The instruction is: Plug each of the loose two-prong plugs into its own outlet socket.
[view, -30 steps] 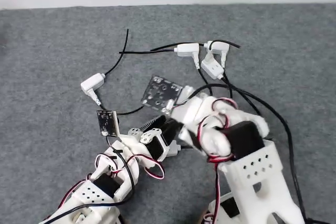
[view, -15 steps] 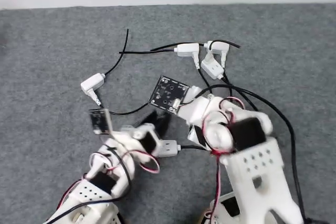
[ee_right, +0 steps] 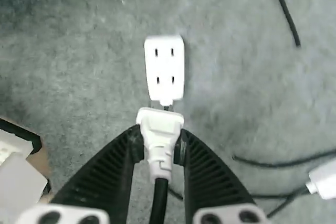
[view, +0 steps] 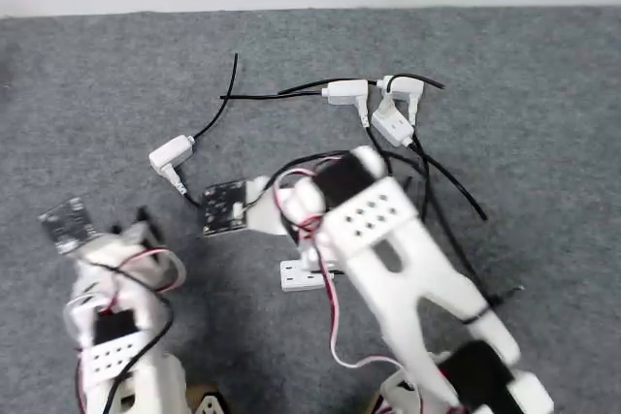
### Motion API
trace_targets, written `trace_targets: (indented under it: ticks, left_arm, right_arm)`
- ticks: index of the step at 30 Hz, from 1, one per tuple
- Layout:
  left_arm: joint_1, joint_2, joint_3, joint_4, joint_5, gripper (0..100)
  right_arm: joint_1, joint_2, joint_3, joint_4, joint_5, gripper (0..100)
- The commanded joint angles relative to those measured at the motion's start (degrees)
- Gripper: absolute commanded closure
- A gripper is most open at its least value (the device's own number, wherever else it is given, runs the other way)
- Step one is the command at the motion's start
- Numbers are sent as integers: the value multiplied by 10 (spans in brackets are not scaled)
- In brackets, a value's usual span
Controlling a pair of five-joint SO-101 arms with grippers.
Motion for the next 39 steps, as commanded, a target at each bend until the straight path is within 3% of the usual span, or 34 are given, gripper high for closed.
trace_targets:
  ticks: [1,6,17,39]
  left_arm:
    - [-121,-71,-14,60,-120,852]
    - [-128,-181,32,140,-257,852]
    - [-74,-353,31,334,-260,852]
    - [-74,-357,30,341,-260,852]
  right_arm:
    - [-25,27,-33,-31,11,991]
    - [-31,80,-32,-74,11,991]
    - [-56,141,-32,-80,12,991]
    - [-53,148,-18,-118,53,991]
